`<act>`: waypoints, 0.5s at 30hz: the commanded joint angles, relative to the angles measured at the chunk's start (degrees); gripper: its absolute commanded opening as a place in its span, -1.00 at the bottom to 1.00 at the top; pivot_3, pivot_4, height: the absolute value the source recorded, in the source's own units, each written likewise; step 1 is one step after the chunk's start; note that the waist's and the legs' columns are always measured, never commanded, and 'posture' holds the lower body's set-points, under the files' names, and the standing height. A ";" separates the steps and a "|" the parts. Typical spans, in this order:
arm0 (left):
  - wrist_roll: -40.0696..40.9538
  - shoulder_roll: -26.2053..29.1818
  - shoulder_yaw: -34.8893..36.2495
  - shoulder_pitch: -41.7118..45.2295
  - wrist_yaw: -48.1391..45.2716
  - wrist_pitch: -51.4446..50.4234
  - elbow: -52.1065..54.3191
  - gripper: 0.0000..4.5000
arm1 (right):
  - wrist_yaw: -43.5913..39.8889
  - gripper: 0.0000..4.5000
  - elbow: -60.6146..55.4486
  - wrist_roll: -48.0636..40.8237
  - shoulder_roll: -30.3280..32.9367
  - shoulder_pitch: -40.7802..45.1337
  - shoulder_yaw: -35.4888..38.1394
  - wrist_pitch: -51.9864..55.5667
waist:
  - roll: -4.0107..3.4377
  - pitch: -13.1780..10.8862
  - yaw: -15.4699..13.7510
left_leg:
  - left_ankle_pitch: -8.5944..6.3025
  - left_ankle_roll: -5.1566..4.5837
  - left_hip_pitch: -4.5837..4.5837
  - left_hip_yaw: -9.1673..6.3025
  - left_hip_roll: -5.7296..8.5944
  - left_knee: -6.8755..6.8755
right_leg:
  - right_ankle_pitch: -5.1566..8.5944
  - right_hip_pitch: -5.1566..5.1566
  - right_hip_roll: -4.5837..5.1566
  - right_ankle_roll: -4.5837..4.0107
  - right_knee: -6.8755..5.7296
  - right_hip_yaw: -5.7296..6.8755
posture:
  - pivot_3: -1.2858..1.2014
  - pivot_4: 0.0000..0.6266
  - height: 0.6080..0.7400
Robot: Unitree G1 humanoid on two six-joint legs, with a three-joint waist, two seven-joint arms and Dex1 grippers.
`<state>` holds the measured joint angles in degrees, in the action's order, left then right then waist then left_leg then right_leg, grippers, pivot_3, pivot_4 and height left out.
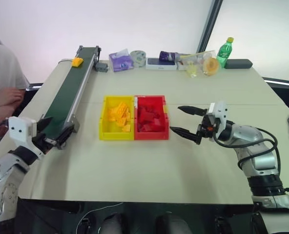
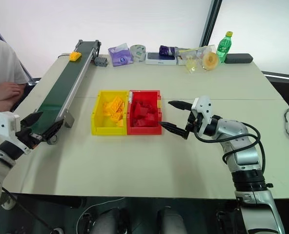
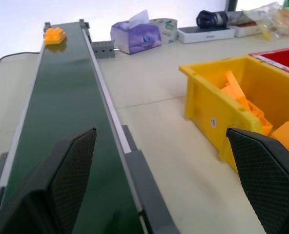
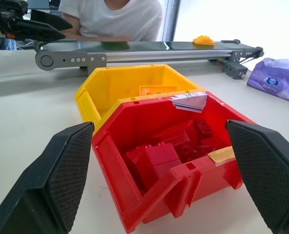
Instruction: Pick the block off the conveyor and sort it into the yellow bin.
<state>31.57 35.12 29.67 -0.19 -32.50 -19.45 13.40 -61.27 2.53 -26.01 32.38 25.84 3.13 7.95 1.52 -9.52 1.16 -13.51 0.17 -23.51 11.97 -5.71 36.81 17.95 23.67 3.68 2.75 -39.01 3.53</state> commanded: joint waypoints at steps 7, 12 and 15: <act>-1.27 1.38 6.20 1.44 10.01 -3.60 2.88 0.99 | -1.18 1.00 0.37 -0.20 -1.16 1.94 -0.05 -1.22 | 0.00 0.00 -0.05 | -0.01 -0.02 0.00 0.00 0.00 0.00 | 0.00 -0.01 0.00 0.00 0.01 0.00 | 0.03 -0.52 1.00; -1.47 3.79 7.97 2.14 12.38 -8.97 0.64 0.99 | -1.86 1.00 1.70 0.19 -2.08 2.98 -0.64 -1.57 | 0.00 0.00 0.02 | -0.01 -0.01 0.00 0.00 -0.01 0.00 | 0.00 0.00 -0.02 0.00 0.01 0.00 | 0.03 -0.52 1.00; 0.00 3.73 7.79 1.69 10.89 -9.60 1.81 0.99 | -2.10 1.00 2.08 0.34 -2.45 3.32 -0.77 -1.74 | -0.01 0.00 0.00 | 0.01 0.04 0.00 0.04 -0.01 0.00 | 0.00 0.01 -0.01 0.00 0.01 0.00 | 0.03 -0.52 1.00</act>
<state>30.67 38.27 35.70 1.51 -21.16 -28.88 13.50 -63.13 5.28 -25.43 30.14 27.50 2.04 7.16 1.51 -9.52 1.16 -13.50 0.23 -23.51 12.01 -5.72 36.81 17.95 23.68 3.68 2.75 -39.00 3.54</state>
